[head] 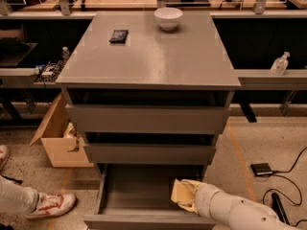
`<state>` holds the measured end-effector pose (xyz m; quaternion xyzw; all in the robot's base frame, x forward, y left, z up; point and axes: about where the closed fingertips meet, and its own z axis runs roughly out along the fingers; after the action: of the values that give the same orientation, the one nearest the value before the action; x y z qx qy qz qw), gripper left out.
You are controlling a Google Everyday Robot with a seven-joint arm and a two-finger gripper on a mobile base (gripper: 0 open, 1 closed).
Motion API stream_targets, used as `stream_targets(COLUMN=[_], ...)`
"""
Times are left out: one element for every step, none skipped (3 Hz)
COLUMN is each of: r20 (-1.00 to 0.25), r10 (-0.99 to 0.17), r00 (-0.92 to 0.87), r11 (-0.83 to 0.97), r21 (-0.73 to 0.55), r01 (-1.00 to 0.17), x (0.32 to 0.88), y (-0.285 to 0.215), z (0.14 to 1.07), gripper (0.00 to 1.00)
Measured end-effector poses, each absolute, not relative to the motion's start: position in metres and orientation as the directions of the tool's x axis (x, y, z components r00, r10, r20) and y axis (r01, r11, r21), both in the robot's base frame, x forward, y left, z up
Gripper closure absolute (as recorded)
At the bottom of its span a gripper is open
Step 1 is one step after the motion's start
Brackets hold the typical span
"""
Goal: Pick sponge from bottom drawer and place on counter
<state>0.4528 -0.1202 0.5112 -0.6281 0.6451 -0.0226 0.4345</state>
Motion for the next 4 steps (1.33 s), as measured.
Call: stream_targets(r20=[-0.532, -0.543, -0.539, -0.497], r10=[-0.830, -0.818, -0.804, -0.803], r00=[0.167, 0.191, 0.252, 0.330], r11=[0.209, 0.227, 0.253, 0.253], r21=[-0.575, -0.609, -0.692, -0.784], r01=[-0.791, -0.760, -0.676, -0.567], x=[0.453, 0.465, 0.487, 0.501], y=[-0.120, -0.120, -0.127, -0.137], z=[0.511, 0.530, 0.577, 0.634], gripper=[1.00, 1.00, 1.00, 1.00])
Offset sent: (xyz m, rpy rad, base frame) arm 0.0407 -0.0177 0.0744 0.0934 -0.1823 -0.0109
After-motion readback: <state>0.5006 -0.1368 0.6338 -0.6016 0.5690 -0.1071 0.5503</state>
